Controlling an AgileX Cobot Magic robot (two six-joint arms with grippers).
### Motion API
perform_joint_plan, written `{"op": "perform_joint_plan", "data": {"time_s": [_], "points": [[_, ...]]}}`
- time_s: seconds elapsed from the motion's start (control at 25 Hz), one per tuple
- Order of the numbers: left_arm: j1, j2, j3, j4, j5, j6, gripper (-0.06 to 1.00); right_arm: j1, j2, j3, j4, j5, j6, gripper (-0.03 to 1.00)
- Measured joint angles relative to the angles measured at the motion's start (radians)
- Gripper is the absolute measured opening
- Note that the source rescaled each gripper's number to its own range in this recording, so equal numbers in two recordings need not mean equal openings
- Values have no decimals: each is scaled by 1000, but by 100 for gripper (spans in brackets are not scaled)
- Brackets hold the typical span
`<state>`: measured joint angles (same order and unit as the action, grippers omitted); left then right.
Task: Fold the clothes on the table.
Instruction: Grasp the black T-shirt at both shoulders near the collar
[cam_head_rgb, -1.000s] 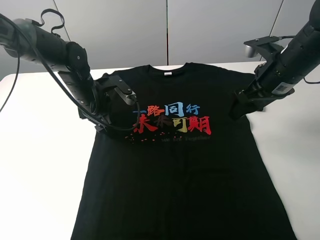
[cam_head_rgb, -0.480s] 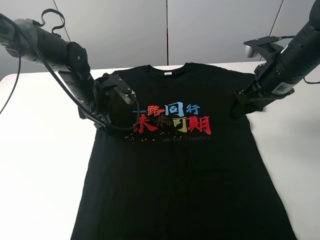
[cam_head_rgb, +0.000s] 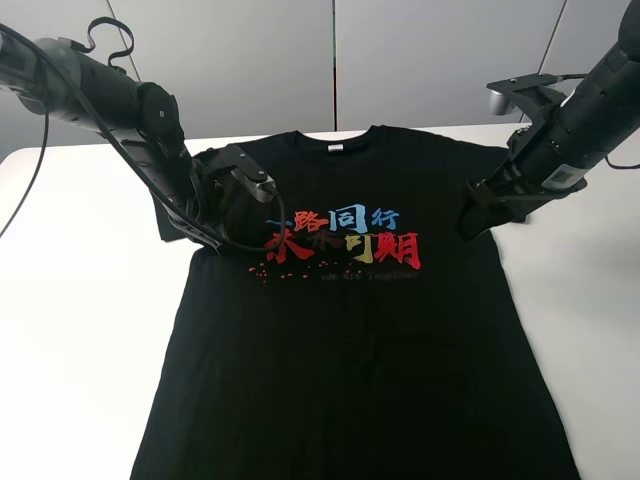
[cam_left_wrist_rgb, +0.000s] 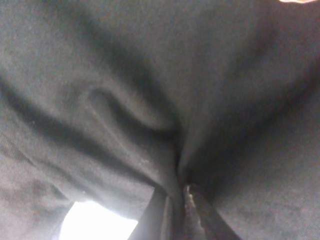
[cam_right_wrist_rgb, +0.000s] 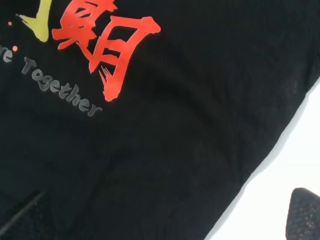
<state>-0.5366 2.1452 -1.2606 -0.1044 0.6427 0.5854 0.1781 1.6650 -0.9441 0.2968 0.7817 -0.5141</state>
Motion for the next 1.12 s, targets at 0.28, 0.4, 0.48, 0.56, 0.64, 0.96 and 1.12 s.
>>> {"op": "perform_joint_plan", "data": {"time_s": [0.28,0.4,0.48,0.56,0.64,0.96,1.12], "points": [[0,0,-1,-11,1,-6,1,0,79,-2,0,-12,-59,100],[0,0,-1,-11,1,-6,1,1,147,-40,0,-23,-69,100],[0,0,-1,-11,1,-6,1,11,195,-96,-30,-29,-69,100],[0,0,-1,-11,3,-6,1,29,236,-148,-77,-23,-74,100],[0,0,-1,-11,3,-6,1,41,275,-185,-119,-8,-74,100],[0,0,-1,-11,3,-6,1,49,356,-197,-177,-2,-89,100],[0,0,-1,-11,3,-6,1,49,372,-197,-177,-9,-95,100]]}}
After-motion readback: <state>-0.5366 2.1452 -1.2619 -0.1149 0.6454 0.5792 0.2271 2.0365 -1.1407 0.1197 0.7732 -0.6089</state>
